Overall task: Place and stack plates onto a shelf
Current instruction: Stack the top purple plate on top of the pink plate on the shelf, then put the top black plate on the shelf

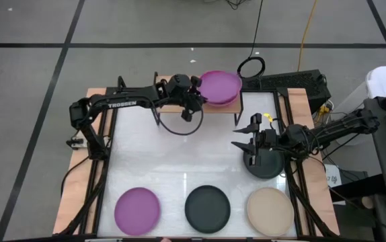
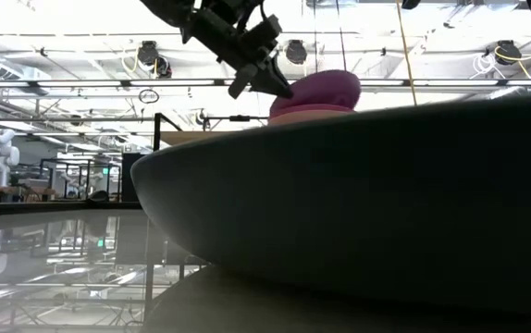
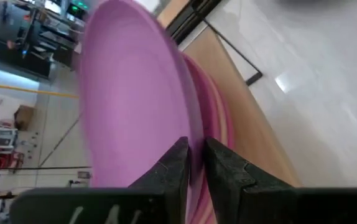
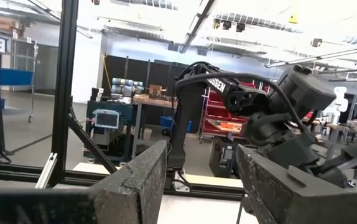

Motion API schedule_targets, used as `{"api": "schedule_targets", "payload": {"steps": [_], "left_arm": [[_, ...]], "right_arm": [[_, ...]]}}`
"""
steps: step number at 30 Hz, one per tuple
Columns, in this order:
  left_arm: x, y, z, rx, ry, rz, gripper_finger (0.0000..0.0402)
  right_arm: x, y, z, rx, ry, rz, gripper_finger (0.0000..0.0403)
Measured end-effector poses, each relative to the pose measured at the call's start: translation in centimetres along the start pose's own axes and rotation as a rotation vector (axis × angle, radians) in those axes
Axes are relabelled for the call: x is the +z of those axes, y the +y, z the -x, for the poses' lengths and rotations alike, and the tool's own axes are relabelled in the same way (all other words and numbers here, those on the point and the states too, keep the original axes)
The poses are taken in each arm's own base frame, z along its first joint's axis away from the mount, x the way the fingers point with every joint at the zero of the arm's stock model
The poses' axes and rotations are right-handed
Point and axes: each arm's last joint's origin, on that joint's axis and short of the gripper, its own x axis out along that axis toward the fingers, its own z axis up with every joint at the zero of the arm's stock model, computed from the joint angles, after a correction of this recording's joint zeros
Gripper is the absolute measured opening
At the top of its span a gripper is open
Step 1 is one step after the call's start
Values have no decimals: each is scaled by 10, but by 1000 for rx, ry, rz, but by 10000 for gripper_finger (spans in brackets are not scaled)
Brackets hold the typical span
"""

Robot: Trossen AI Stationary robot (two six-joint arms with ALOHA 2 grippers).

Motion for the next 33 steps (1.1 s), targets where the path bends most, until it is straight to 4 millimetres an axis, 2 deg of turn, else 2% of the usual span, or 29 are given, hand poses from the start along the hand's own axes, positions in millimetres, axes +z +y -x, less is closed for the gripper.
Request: {"api": "schedule_targets", "payload": {"steps": [8,16,20,23,25,29,33], "left_arm": [[0,1,-1,33,24,27,63],[0,2,-1,64,65,48,149],[8,7,9,182,134,44,182],[21,13,30,265,146,68,189],[35,16,48,308,95,106,190],[57,19,93,341,-16,227,191],[68,15,139,300,-88,354,191]], "right_arm": [[-1,0,0,2,7,2,176],[-1,0,0,2,7,-3,176],[-1,0,0,2,10,-4,176],[-3,1,0,5,24,0,176],[-3,1,0,5,32,2,176],[-5,1,0,7,44,6,176],[-5,1,0,7,51,-2,176]]}}
